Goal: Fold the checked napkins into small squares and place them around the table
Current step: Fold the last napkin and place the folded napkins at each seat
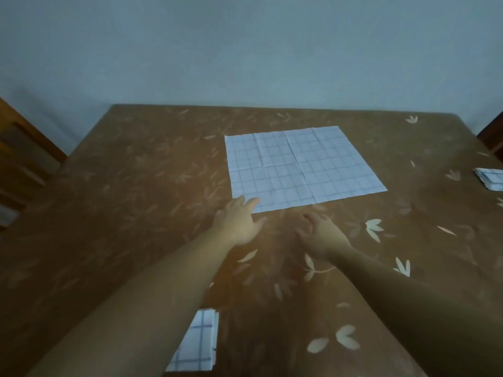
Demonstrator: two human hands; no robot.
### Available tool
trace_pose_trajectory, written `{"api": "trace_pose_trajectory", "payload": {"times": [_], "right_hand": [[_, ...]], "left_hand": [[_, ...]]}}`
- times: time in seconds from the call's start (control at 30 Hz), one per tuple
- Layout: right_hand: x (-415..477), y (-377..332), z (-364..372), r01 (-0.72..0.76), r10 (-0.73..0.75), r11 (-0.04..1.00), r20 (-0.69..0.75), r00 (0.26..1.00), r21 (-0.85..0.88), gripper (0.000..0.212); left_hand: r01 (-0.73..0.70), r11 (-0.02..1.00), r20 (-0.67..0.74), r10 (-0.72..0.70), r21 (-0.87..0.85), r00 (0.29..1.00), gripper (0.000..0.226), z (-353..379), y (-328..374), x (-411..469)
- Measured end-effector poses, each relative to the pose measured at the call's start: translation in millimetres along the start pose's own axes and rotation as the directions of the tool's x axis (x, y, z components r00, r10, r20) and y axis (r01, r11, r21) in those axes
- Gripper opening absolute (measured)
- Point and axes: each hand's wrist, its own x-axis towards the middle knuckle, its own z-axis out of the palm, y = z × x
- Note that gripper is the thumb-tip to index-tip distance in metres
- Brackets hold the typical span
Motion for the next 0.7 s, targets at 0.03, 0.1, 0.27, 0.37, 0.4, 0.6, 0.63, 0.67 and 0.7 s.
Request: {"api": "trace_pose_trajectory", "payload": {"times": [0.03,0.1,0.27,0.37,0.4,0.6,0.63,0.67,0.7], "right_hand": [[12,6,5,-0.001,0.001,1.0,0.001,1.0,-0.031,0.056],[35,18,15,-0.008,0.009,0.995,0.004,1.0,-0.101,0.06],[84,34,34,0.04,-0.061,0.971,-0.081,0.995,-0.238,0.068],[117,41,35,0.03,-0.07,0.977,-0.182,0.981,-0.212,0.073],[127,43,34,0.02,-0.061,0.98,-0.201,0.978,-0.199,0.075],[153,49,41,-0.028,-0.023,0.978,-0.235,0.972,-0.209,0.082],[153,50,41,-0.022,-0.029,0.978,-0.235,0.971,-0.208,0.081],[153,50,40,-0.017,-0.034,0.978,-0.236,0.971,-0.21,0.08],[154,51,39,-0.014,-0.039,0.976,-0.237,0.971,-0.216,0.079]], "left_hand": [[0.008,1.0,0.02,-0.008,0.027,1.0,0.064,10,3,13],[0.019,0.997,0.06,-0.024,0.079,0.998,0.064,28,6,38],[0.078,0.988,0.024,-0.082,0.133,0.996,0.069,56,3,85],[0.123,0.99,-0.068,-0.117,0.076,0.991,0.071,60,1,112],[0.139,0.988,-0.083,-0.133,0.065,0.988,0.073,61,0,121],[0.178,0.98,-0.187,-0.16,0.084,0.969,0.075,84,-2,139],[0.169,0.983,-0.212,-0.151,0.07,0.966,0.073,85,-3,139],[0.159,0.986,-0.238,-0.141,0.056,0.961,0.071,86,-3,139],[0.146,0.988,-0.269,-0.129,0.043,0.954,0.069,87,-2,138]]}}
